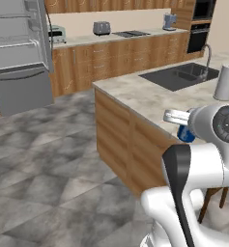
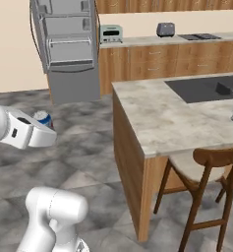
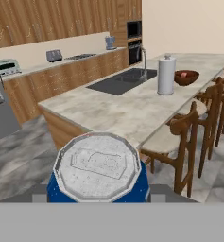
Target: Open the fridge, grab two sodas, and place both sodas inside the bowl with ice on the dining counter.
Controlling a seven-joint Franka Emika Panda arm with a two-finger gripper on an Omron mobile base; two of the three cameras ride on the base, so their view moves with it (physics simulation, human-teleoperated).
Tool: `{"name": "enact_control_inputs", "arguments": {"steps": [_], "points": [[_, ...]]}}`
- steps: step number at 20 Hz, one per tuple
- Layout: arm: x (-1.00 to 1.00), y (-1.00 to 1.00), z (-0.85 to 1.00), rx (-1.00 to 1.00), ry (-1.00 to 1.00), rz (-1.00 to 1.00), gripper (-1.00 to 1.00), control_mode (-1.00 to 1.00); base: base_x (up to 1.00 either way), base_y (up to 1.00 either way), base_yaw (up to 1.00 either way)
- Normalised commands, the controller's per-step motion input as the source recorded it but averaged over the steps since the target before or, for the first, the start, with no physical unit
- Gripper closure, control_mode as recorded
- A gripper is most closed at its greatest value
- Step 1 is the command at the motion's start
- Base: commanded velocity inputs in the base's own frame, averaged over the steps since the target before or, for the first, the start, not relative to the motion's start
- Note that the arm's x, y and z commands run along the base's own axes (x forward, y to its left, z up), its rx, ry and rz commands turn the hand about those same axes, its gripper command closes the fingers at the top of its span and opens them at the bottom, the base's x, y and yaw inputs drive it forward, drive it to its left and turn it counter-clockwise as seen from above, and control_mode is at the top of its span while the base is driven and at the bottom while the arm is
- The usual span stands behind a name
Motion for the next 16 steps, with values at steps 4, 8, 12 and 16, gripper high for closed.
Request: {"name": "enact_control_inputs", "arguments": {"steps": [4,8,12,16], "points": [[0.00,0.00,0.00,0.00,0.00,0.00,1.00,1.00,0.00,-1.00,0.00],[0.00,0.00,0.00,0.00,0.00,0.00,1.00,1.00,0.00,-1.00,0.01],[0.00,0.00,0.00,0.00,0.00,0.00,1.00,1.00,0.00,-1.00,0.01],[0.00,0.00,0.00,0.00,0.00,0.00,1.00,1.00,0.00,-1.00,0.00]]}}
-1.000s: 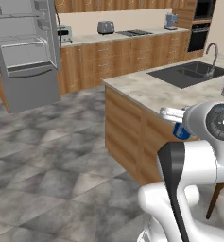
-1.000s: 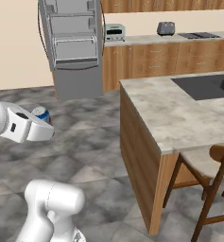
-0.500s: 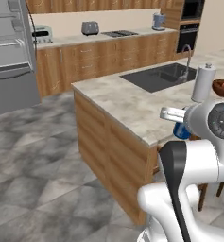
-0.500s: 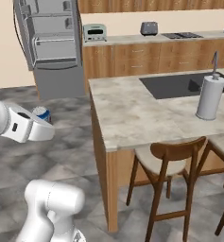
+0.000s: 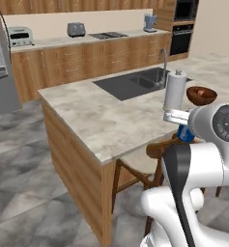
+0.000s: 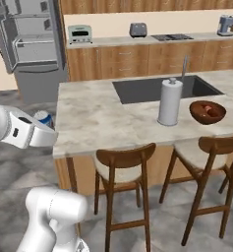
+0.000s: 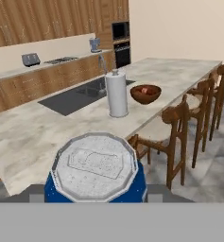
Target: Open the fridge, grab two sodas, and place both sodas inside the bowl with ice on the dining counter.
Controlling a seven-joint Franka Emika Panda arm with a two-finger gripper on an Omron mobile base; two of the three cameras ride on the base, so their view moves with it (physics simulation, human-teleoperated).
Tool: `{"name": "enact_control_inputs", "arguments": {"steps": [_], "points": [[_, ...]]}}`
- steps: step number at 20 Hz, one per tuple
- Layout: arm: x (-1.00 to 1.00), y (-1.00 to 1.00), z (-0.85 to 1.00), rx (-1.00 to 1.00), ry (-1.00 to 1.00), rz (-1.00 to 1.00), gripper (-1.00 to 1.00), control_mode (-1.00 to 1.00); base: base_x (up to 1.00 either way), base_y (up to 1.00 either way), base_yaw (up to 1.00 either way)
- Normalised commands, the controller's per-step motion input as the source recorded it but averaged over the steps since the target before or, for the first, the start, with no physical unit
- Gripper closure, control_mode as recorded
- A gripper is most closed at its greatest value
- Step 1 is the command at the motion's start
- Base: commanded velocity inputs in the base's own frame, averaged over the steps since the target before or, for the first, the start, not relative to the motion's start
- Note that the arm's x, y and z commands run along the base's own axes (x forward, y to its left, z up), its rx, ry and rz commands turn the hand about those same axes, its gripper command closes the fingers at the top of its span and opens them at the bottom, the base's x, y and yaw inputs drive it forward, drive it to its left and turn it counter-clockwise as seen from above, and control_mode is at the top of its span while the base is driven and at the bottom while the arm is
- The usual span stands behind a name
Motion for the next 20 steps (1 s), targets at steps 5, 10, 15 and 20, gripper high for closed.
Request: {"name": "enact_control_inputs", "arguments": {"steps": [5,10,15,20], "points": [[0.00,0.00,0.00,0.00,0.00,0.00,1.00,1.00,0.00,-1.00,0.01],[0.00,0.00,0.00,0.00,0.00,0.00,1.00,1.00,0.05,-1.00,0.01],[0.00,0.00,0.00,0.00,0.00,0.00,1.00,1.00,0.24,-1.00,0.05],[0.00,0.00,0.00,0.00,0.00,0.00,1.00,1.00,0.59,-1.00,0.13]]}}
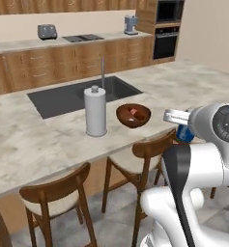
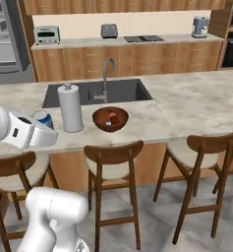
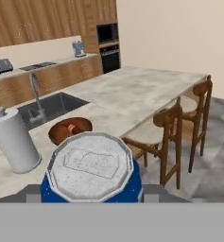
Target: Open the fridge, grab two sodas, and place both sodas inside the bowl with ice on the dining counter.
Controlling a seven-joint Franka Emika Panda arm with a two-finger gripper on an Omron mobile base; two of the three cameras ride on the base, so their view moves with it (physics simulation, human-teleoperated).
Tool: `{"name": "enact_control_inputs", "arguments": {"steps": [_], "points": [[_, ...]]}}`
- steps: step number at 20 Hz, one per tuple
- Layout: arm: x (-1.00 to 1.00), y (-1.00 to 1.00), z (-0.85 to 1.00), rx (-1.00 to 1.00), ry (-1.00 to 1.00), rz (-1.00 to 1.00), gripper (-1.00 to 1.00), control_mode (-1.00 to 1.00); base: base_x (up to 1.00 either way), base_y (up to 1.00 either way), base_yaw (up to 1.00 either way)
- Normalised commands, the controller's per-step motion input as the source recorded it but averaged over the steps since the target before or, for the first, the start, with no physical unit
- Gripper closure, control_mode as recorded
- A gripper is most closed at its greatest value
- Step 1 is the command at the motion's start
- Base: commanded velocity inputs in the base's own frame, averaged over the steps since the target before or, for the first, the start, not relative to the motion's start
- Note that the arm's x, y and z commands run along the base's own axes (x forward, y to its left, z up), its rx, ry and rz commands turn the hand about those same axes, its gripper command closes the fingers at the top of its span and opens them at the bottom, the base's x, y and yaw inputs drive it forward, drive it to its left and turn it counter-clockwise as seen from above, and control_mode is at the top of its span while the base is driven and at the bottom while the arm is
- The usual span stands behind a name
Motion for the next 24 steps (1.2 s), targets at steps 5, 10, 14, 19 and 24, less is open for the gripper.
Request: {"name": "enact_control_inputs", "arguments": {"steps": [5,10,14,19,24], "points": [[0.00,0.00,0.00,0.00,0.00,0.00,1.00,1.00,0.79,-0.70,0.26],[0.00,0.00,0.00,0.00,0.00,0.00,1.00,1.00,0.99,-0.30,0.33],[0.00,0.00,0.00,0.00,0.00,0.00,1.00,1.00,0.95,-0.01,0.36],[0.00,0.00,0.00,0.00,0.00,0.00,1.00,1.00,1.00,-0.10,0.41],[0.80,-0.05,-0.16,0.04,0.23,0.24,1.00,-1.00,0.20,-0.02,0.08]]}}
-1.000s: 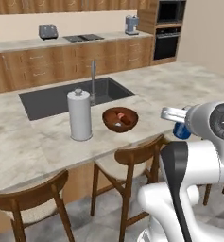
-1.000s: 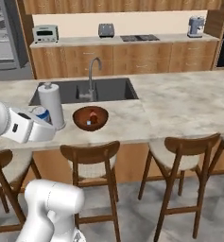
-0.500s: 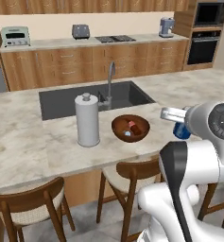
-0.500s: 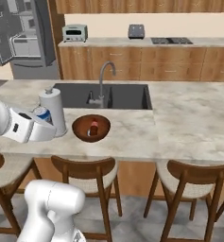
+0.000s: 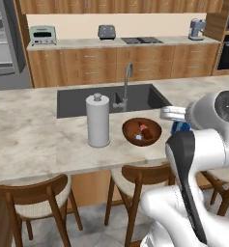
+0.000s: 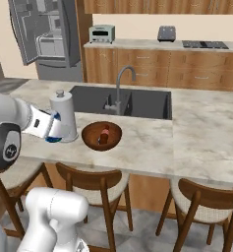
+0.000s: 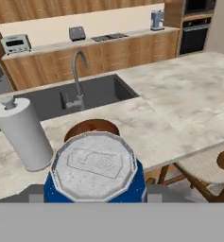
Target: Open the fridge, grab two sodas, and place both sodas inside the bowl with ice on the dining counter.
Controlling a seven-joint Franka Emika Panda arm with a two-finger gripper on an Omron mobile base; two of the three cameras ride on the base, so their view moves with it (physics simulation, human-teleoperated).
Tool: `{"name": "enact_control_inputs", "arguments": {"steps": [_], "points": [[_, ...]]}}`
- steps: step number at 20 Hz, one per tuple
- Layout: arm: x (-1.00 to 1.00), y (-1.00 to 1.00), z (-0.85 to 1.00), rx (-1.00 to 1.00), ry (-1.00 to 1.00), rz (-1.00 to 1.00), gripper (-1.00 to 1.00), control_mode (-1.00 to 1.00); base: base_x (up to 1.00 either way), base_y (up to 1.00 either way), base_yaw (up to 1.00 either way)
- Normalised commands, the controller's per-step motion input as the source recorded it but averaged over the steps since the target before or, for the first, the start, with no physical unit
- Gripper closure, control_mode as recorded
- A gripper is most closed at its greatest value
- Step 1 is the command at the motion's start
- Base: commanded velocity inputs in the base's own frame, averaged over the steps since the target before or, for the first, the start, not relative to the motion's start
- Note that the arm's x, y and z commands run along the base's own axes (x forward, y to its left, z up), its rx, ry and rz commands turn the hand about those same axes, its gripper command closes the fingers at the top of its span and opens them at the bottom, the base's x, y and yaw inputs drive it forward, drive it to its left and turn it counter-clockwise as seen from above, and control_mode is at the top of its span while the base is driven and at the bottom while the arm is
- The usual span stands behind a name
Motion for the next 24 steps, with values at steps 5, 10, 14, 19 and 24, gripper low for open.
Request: {"name": "enact_control_inputs", "arguments": {"steps": [5,10,14,19,24], "points": [[1.00,-0.04,-0.40,0.00,0.41,0.19,1.00,-1.00,0.00,0.00,0.00],[1.00,0.00,-0.49,-0.01,0.49,0.15,1.00,-1.00,0.00,0.00,0.00],[0.80,-0.05,-0.40,0.00,0.35,0.13,1.00,-1.00,0.00,0.00,0.00],[0.47,-0.07,-0.31,0.00,0.14,0.04,1.00,-1.00,0.00,0.00,0.00],[0.52,-0.14,-0.27,0.00,0.11,0.00,1.00,-1.00,0.00,0.00,0.00]]}}
